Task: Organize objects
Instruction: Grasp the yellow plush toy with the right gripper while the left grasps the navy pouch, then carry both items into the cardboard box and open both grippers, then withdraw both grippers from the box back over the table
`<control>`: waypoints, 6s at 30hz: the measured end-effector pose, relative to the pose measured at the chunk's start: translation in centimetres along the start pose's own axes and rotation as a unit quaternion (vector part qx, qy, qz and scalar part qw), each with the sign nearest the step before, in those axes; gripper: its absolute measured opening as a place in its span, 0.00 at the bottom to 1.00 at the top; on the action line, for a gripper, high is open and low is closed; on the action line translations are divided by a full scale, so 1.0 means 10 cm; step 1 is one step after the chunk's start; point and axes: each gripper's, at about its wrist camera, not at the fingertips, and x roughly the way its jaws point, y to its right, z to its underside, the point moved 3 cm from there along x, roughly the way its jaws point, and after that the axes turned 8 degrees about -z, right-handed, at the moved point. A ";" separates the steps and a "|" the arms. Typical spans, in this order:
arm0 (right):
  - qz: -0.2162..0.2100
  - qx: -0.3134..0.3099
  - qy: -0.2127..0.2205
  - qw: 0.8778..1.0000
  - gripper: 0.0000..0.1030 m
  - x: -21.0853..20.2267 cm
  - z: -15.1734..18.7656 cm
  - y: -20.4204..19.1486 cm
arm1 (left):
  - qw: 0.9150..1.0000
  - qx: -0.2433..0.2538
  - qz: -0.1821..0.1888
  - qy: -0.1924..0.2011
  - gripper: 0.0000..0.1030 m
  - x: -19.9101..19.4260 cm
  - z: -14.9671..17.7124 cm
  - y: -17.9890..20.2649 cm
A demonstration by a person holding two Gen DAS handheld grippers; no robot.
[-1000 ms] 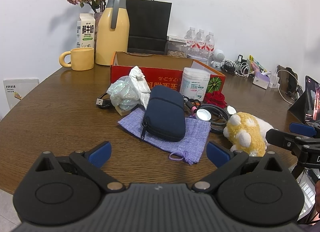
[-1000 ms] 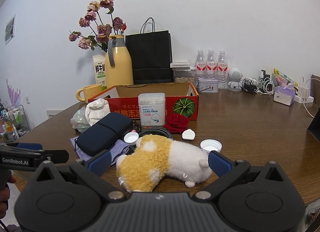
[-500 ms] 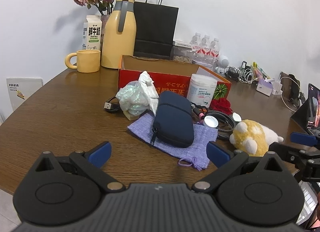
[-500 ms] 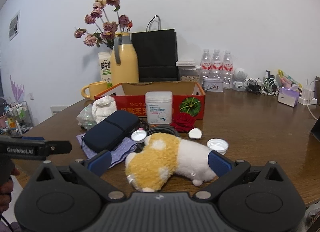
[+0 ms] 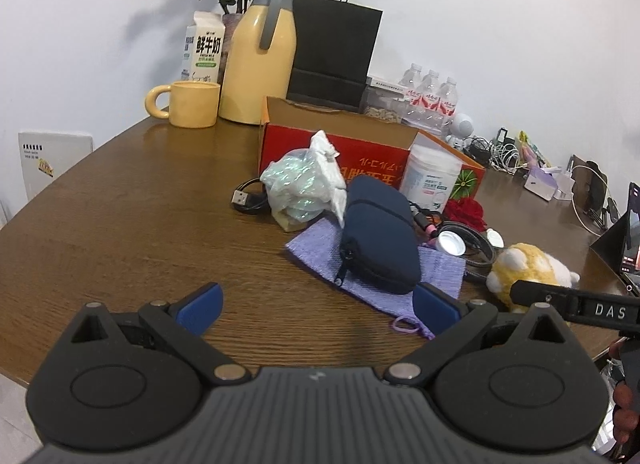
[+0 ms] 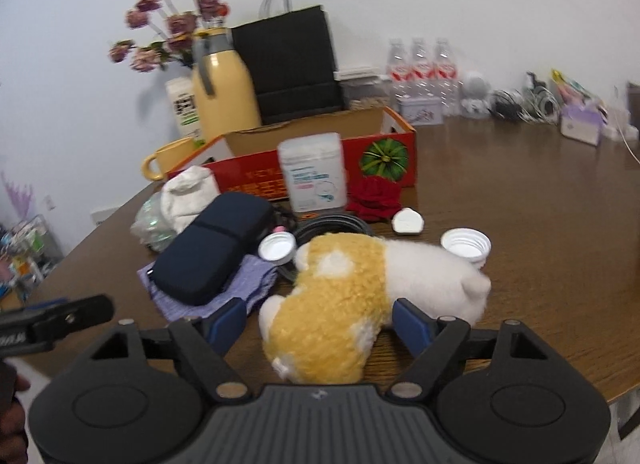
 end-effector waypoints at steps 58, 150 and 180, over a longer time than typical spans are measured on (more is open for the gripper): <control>-0.083 -0.100 0.077 0.989 0.48 0.40 -0.51 0.55 | 0.986 0.153 -0.064 -0.029 0.66 1.11 -0.41 1.10; -0.023 -0.169 0.085 0.982 1.00 0.52 -1.31 0.14 | 0.993 0.063 -0.030 0.092 1.00 0.81 -1.36 0.63; 0.033 -0.097 0.020 0.995 1.00 0.18 -0.21 0.51 | 0.998 0.041 -0.025 0.031 1.00 0.60 -0.43 0.22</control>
